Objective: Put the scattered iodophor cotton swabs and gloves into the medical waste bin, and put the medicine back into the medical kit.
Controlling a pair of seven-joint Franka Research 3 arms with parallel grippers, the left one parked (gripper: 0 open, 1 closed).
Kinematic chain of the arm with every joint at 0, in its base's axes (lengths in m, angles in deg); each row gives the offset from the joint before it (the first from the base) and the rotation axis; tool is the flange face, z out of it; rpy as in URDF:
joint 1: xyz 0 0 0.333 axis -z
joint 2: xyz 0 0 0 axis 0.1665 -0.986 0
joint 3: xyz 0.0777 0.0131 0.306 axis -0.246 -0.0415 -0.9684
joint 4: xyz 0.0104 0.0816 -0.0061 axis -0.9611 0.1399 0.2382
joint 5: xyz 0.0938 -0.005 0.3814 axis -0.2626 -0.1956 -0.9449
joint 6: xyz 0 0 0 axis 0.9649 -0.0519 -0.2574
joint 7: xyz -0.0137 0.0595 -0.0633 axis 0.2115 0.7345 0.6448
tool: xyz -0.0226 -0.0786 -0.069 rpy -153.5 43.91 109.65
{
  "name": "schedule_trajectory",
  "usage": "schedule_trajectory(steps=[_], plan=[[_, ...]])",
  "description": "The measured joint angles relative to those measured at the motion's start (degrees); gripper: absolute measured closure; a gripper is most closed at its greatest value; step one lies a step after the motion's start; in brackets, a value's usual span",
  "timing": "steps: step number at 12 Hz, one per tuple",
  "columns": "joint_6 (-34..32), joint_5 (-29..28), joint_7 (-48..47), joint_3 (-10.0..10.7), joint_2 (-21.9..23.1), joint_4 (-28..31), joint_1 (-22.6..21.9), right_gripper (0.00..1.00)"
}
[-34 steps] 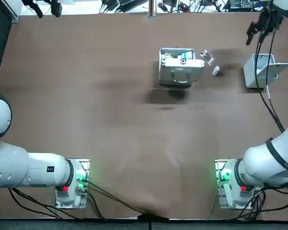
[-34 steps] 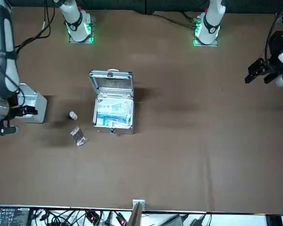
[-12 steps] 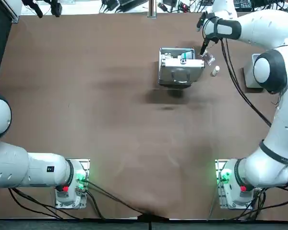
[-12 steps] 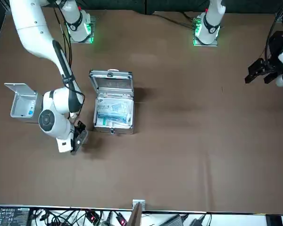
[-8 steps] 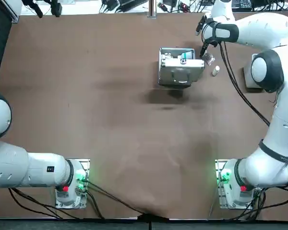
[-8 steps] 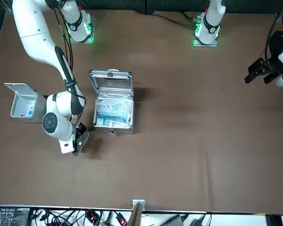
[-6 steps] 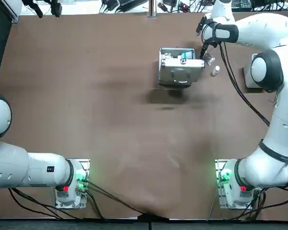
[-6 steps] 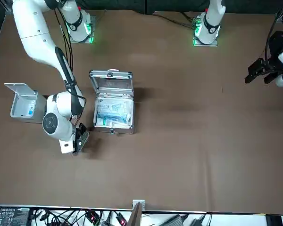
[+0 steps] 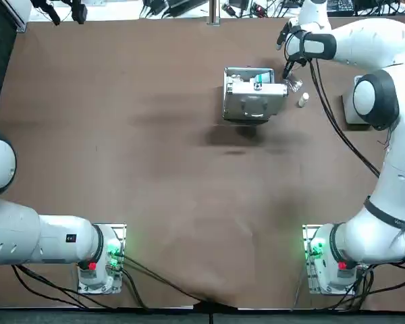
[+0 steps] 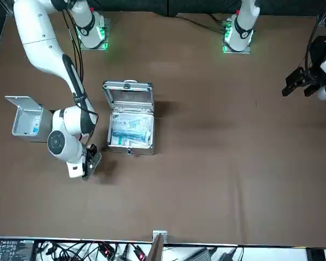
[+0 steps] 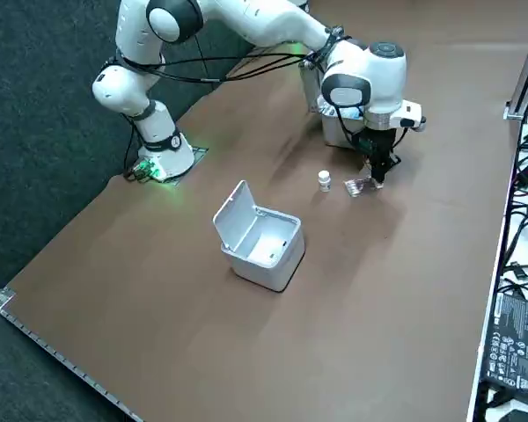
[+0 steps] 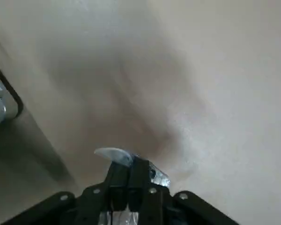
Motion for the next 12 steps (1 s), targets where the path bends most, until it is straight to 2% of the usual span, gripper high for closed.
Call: schedule_trajectory(steps=[1, 8, 12], plan=[[0.0, 0.0, -0.3, 0.0, 0.0, 0.0, 0.0, 0.99], [-0.6, -0.1, -6.2, 0.2, 1.1, -1.1, 0.7, 0.99], [-8.0, -0.1, -6.3, 0.4, 6.1, -3.5, 4.1, 0.99]])
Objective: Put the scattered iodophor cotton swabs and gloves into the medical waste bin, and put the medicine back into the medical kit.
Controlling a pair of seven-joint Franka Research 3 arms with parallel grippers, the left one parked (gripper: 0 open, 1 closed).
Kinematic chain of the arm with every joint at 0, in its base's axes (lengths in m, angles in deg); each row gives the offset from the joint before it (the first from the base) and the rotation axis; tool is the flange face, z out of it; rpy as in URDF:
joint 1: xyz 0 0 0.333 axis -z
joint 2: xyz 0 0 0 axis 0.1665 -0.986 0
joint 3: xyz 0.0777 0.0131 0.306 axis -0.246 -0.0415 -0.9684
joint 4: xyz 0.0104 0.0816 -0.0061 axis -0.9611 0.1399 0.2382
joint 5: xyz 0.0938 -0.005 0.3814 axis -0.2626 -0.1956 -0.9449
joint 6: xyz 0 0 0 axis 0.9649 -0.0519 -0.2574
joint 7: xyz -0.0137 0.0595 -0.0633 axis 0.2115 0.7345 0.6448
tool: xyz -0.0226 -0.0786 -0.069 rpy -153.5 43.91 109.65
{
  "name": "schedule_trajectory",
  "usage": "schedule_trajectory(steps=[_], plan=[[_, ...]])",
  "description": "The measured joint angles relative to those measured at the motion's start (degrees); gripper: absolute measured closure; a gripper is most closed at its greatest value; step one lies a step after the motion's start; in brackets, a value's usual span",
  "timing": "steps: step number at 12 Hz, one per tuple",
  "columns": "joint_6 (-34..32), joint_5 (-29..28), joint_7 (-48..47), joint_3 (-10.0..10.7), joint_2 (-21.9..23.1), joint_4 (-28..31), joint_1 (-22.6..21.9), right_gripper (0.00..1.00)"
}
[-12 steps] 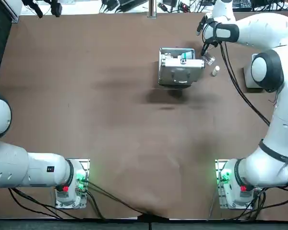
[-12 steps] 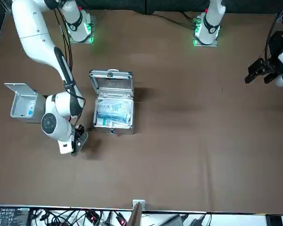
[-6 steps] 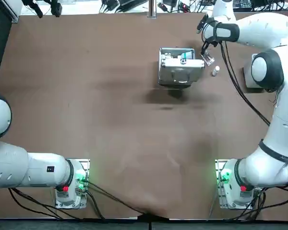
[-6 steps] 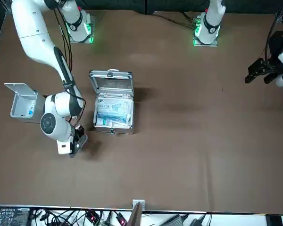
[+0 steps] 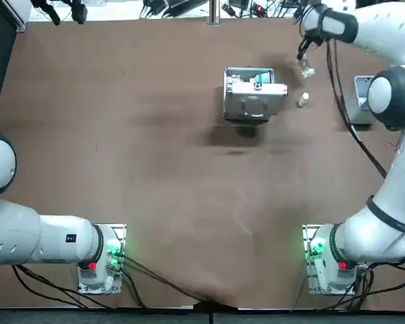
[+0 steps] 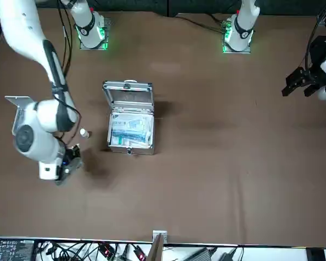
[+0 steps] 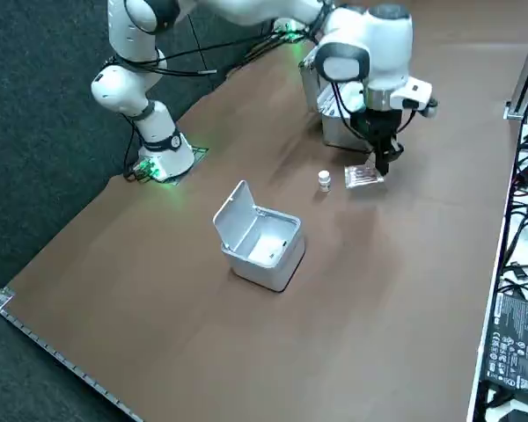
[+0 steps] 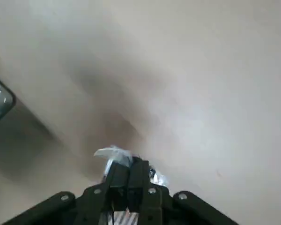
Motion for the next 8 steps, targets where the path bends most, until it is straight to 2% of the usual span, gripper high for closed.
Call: schedule_trajectory(steps=[1, 3, 8], plan=[[-5.3, 0.0, 0.8, 0.1, 2.6, -1.6, 2.3, 0.99], [-8.6, 0.1, 3.6, 0.3, 4.9, -2.1, 4.8, 0.99], [-16.1, 1.6, 11.9, 0.9, 7.0, -2.1, 14.2, 0.99]])
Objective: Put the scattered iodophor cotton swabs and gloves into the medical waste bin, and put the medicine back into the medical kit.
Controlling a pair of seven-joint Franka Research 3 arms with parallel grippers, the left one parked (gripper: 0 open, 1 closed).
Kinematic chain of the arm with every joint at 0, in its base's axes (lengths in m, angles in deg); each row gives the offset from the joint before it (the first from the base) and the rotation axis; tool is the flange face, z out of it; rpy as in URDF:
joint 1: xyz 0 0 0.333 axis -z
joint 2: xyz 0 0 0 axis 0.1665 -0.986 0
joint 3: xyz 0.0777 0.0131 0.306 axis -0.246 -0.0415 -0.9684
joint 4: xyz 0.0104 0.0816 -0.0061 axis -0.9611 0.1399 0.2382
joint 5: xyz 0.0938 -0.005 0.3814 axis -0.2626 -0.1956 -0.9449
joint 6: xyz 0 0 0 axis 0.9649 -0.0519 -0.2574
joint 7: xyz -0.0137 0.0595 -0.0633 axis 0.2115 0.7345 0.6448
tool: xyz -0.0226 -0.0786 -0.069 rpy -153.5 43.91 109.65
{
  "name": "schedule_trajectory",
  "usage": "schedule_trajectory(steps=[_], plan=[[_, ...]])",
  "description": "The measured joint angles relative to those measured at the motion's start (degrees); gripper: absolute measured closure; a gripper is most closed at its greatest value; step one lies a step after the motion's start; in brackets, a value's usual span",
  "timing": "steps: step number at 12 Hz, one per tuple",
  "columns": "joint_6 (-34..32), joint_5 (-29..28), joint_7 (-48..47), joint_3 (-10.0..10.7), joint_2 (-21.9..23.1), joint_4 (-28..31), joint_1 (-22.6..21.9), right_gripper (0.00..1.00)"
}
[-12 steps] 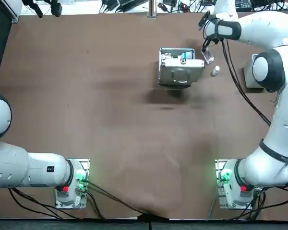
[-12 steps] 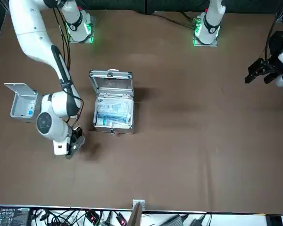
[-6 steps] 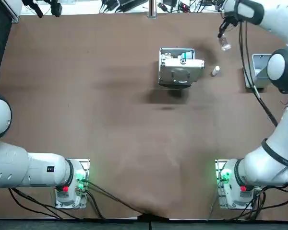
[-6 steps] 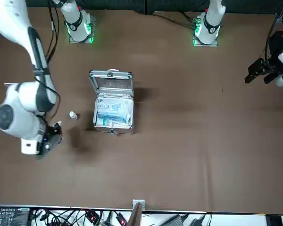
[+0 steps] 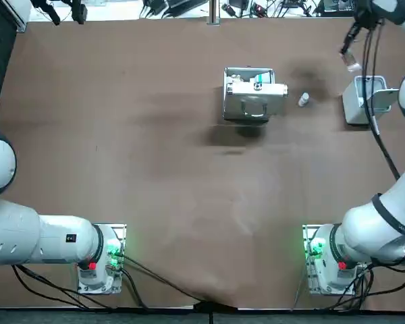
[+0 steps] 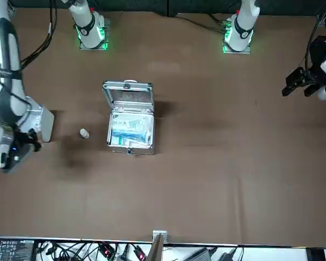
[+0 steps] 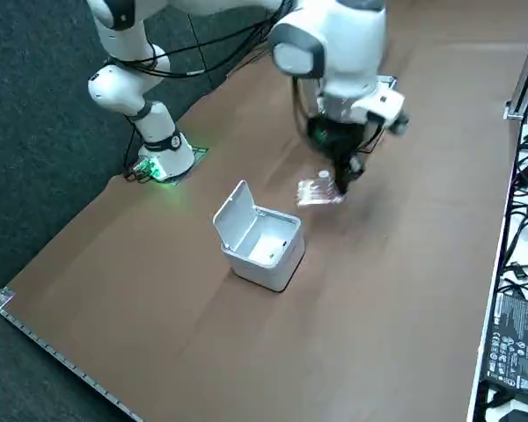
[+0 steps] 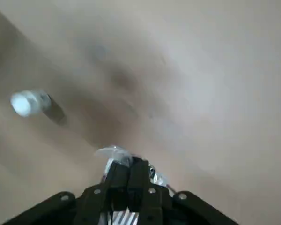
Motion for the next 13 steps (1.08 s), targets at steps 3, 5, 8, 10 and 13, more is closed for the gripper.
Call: schedule_trajectory(steps=[3, 5, 8, 10, 13], plan=[[-1.8, 1.6, 5.9, 0.1, -0.1, 0.3, 6.3, 0.99], [-2.3, 1.9, 8.8, 0.1, -0.5, 1.1, 9.6, 0.98], [-2.9, 2.0, 10.8, 0.1, -1.1, 3.3, 12.2, 0.97], [-3.1, 2.1, 11.0, 0.1, -1.5, 4.4, 12.4, 0.94], [-6.3, 2.1, 11.0, -0.3, -1.5, 4.7, 12.3, 0.52]])
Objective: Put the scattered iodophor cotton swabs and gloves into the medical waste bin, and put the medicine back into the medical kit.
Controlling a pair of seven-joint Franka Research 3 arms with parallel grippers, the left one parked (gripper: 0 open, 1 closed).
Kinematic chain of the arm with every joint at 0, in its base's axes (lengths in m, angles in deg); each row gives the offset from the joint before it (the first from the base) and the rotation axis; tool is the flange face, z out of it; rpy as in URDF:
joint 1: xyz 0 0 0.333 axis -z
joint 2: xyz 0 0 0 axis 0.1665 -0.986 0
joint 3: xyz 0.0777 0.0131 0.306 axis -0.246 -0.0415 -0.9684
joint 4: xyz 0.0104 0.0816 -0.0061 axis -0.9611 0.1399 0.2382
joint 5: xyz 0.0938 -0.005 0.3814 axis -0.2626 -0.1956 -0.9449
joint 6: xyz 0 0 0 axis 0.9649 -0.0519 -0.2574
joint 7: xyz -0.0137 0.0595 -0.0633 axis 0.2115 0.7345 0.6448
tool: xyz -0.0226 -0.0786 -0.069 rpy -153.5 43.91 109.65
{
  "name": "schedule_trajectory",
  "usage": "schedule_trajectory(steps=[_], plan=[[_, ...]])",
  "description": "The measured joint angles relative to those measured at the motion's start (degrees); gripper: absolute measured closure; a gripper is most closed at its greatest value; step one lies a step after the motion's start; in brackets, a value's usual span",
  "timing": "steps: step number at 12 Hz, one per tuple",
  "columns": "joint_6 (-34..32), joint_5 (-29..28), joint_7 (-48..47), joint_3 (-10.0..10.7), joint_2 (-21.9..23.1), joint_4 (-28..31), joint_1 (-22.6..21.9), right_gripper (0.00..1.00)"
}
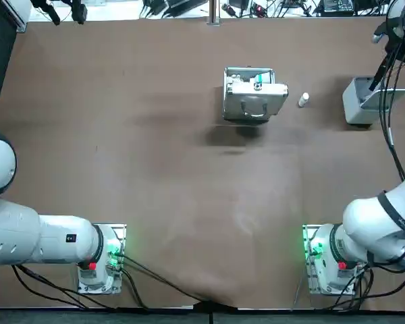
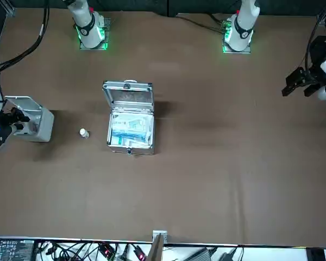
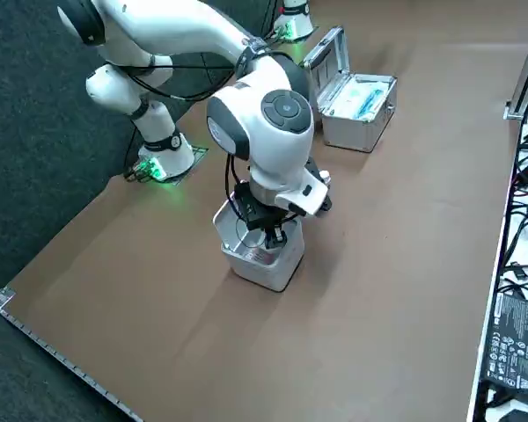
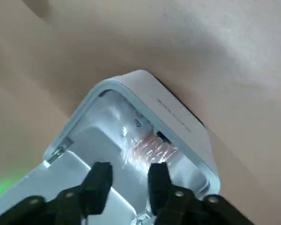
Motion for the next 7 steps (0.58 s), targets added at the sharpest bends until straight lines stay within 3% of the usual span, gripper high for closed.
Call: schedule_trajectory(steps=[4, 5, 7], plan=[[-1.0, -0.1, 0.0, -1.0, 2.4, -1.0, -0.9, 0.06], [-1.1, -0.5, -0.2, -1.2, 3.4, -1.3, -2.0, 0.0], [-1.4, -2.6, -3.5, -1.4, 5.3, -1.4, -5.7, 0.0]])
